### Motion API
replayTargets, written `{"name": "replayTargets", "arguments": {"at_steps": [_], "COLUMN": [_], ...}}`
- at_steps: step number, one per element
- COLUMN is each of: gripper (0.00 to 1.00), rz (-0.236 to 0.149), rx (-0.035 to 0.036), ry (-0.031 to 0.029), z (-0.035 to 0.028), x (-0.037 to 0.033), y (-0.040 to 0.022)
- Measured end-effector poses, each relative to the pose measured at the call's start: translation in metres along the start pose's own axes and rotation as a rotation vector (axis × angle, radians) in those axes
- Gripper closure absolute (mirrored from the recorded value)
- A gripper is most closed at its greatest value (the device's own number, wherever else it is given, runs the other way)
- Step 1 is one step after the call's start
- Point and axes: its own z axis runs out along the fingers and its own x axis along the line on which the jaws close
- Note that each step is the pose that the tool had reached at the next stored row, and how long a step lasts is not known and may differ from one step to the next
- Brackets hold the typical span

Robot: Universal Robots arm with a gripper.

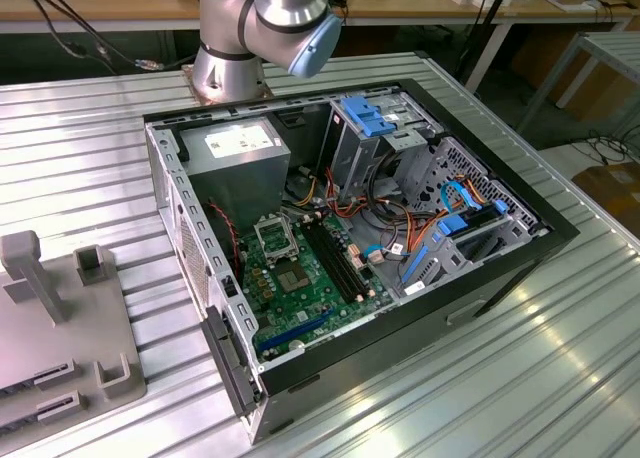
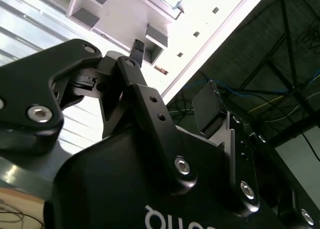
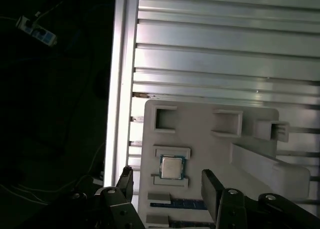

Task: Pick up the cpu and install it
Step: 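Pick up the cpu and move it towards the insertion slot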

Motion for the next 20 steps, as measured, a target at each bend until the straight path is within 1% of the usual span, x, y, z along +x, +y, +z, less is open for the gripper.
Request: {"name": "replayTargets", "arguments": {"at_steps": [3,11,16,17,20], "gripper": [0.34,0.34,0.34,0.34,0.34], "rz": [0.000,0.015,0.015,0.015,0.015], "rx": [0.0001,0.0000,0.0006,0.0014,0.0039], "ry": [0.0002,-0.0004,-0.0004,-0.0004,-0.0002], "z": [0.0027,0.0136,0.0215,0.0259,0.0307], "x": [0.0002,-0.0008,-0.0014,-0.0016,-0.0019], "y": [-0.0003,-0.0034,-0.0040,-0.0042,-0.0045]}}
